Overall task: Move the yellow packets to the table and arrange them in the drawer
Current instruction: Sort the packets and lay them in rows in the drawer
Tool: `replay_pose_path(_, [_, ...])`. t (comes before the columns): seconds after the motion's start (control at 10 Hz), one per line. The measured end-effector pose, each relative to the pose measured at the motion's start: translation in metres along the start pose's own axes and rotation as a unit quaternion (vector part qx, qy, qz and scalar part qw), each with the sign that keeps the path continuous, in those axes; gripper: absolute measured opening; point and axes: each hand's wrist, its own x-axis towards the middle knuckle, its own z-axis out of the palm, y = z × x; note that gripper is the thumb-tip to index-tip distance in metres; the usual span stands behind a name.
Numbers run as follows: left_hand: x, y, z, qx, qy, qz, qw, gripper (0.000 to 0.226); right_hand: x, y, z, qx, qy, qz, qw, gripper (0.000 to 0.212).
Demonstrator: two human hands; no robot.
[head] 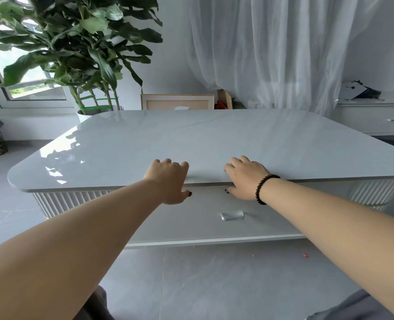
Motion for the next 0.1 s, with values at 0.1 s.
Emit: replay_pose_path(0.1, [-0.0023, -0.0002, -0.0166, -0.029, -0.012, 0.002, 1.000, 0.045, -0.0088, 0.0094, -0.0123, 0.064, -0.042, 0.000, 0.997, 0.054])
